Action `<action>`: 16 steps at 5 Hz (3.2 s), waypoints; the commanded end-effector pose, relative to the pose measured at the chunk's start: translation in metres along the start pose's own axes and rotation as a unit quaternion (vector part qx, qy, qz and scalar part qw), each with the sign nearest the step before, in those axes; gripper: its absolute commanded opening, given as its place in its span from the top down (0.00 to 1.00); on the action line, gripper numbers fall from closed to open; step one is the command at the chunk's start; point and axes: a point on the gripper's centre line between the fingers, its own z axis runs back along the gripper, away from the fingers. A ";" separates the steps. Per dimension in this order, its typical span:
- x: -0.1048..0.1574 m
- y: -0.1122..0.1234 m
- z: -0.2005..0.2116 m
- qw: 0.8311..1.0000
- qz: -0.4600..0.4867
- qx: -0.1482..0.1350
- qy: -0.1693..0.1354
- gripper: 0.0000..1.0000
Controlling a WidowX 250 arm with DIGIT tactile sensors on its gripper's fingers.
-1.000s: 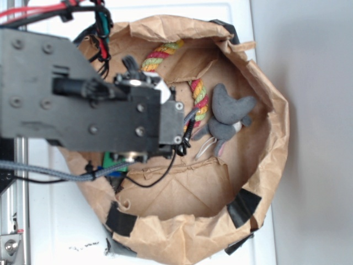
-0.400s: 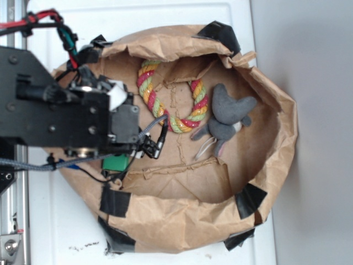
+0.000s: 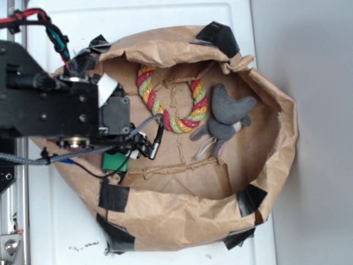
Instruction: Grab the green block.
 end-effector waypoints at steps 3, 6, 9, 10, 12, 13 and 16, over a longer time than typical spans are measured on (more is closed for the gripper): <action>0.007 0.002 0.004 0.998 0.025 -0.036 0.037 0.00; 0.007 0.002 0.004 0.998 0.025 -0.036 0.037 0.00; 0.019 -0.009 -0.019 0.994 0.003 -0.064 0.087 0.00; 0.017 -0.013 -0.020 0.995 0.008 -0.063 0.081 0.00; 0.014 -0.027 -0.032 0.995 0.023 -0.061 0.072 0.00; 0.013 -0.030 -0.040 0.995 0.038 -0.061 0.063 1.00; 0.009 -0.034 -0.024 0.994 0.031 -0.087 0.057 1.00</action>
